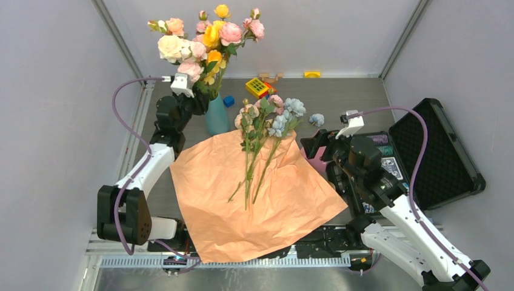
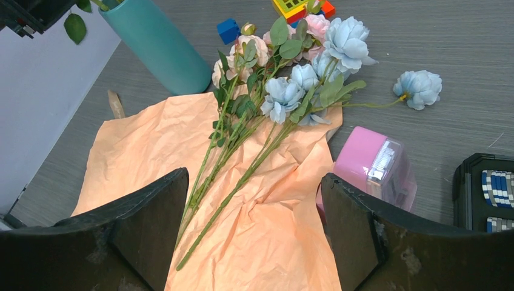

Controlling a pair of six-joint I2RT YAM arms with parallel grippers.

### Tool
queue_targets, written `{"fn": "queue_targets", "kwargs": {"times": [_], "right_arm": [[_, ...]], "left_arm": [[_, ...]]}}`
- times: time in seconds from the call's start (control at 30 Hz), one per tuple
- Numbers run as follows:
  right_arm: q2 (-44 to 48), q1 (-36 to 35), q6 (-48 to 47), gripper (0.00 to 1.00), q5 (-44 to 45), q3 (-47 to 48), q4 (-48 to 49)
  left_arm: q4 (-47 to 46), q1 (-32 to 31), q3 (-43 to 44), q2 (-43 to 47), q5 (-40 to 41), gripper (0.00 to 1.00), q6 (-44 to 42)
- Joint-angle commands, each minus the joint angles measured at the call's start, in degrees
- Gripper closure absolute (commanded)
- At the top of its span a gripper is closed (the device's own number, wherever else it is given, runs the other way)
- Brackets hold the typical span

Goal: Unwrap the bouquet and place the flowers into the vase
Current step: Insert the fake flower into the vase.

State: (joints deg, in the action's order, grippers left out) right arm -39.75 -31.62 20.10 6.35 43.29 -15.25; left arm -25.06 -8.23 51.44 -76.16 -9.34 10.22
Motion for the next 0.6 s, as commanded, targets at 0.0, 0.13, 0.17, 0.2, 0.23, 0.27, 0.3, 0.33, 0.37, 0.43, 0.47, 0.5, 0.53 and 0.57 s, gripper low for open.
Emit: {"fn": "queue_targets", "kwargs": {"times": [0.0,0.13,0.17,0.2,0.23,0.27,0.3,0.33,0.37,0.43,0.47,0.5,0.53,0.57], "right_arm": [[0.9,0.2,0.9,0.15,-0.7,-0.2,2.0],[1.3,0.2,1.2,0.15,-1.0,-0.4,1.7],[1.4,0.2,1.2,0.15,-1.2,-0.4,1.6],[1.5,0.2,1.2,0.16,-1.2,-0.4,1.2],[1.6,0.2,1.2,0.16,-1.4,-0.3,1.1],[1.8,0.2,1.2,0.16,-1.5,-0.2,0.8],[1.8,0.2,1.2,0.16,-1.6,-0.1,0.6],[1.9,0.2,1.2,0.16,-1.7,0.0,0.4],[2.1,0.2,1.3,0.16,-1.9,0.2,0.2],[2.2,0.3,1.6,0.16,-2.4,0.7,-0.6],[2.2,0.2,1.9,0.16,-2.6,0.9,-0.8],[2.2,0.2,2.1,0.16,-2.9,1.4,-1.4],[2.1,0.2,2.6,0.16,-3.1,1.7,-1.8],[1.8,0.3,3.0,0.16,-3.4,2.6,-2.8]], "left_arm": [[2.3,0.2,-0.4,3.2,-1.0,0.55,1.1],[3.4,0.2,-2.0,7.2,0.3,0.40,1.8],[3.5,0.2,-2.6,8.3,0.5,0.37,2.2],[3.7,0.2,-3.2,9.6,0.8,0.33,2.6],[4.4,0.2,-3.7,10.9,1.1,0.29,3.1],[5.3,0.2,-3.9,12.1,1.3,0.25,3.6],[6.5,0.2,-4.1,13.5,1.5,0.20,4.3],[8.1,0.2,-4.2,14.8,1.6,0.16,5.0],[9.7,0.2,-4.2,16.1,1.9,0.12,5.7],[14.8,0.2,-3.4,18.7,3.7,0.05,8.0],[19.7,0.2,-2.3,19.9,5.2,0.04,10.0],[23.8,0.2,-1.2,21.0,7.0,0.04,12.2],[27.9,0.2,-0.3,22.3,8.4,0.03,14.5],[31.2,0.2,0.7,23.4,8.8,0.02,16.2]]}}
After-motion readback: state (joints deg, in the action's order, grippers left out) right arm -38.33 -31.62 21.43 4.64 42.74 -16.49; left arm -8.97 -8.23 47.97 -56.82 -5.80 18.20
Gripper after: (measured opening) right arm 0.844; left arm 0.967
